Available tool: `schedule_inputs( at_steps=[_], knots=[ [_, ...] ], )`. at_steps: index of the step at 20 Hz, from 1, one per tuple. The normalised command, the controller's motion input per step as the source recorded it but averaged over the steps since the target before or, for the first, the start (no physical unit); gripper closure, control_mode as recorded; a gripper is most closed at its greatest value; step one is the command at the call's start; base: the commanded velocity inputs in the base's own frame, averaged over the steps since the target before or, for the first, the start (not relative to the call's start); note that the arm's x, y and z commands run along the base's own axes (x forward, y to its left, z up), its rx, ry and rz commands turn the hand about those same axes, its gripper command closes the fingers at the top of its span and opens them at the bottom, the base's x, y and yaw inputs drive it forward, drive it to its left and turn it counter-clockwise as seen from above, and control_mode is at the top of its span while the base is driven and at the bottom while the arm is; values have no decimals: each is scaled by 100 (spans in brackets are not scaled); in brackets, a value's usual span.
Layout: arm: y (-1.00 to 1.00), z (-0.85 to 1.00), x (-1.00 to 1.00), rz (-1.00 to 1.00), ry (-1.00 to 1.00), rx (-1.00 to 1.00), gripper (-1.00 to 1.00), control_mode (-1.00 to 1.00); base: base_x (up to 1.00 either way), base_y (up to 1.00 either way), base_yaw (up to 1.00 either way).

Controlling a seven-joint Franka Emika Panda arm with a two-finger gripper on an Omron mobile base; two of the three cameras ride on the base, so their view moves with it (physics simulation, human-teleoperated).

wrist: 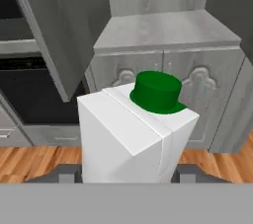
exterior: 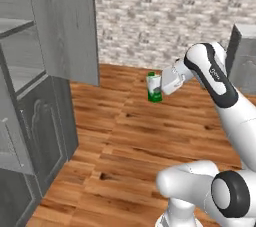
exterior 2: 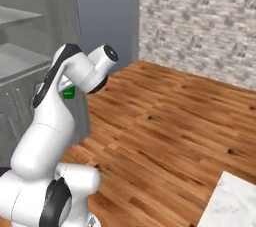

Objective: Pick the water bottle, can, milk from the counter and place them in the open cabinet.

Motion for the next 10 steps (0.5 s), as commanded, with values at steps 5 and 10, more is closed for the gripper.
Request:
schedule_inputs(
  at_steps=[5, 10],
  knots=[
    [0, 0, 0, 0, 0, 0, 100, 100, 0, -1, 68],
    [0, 0, 0, 0, 0, 0, 100, 100, 11, -14, 61]
  ],
)
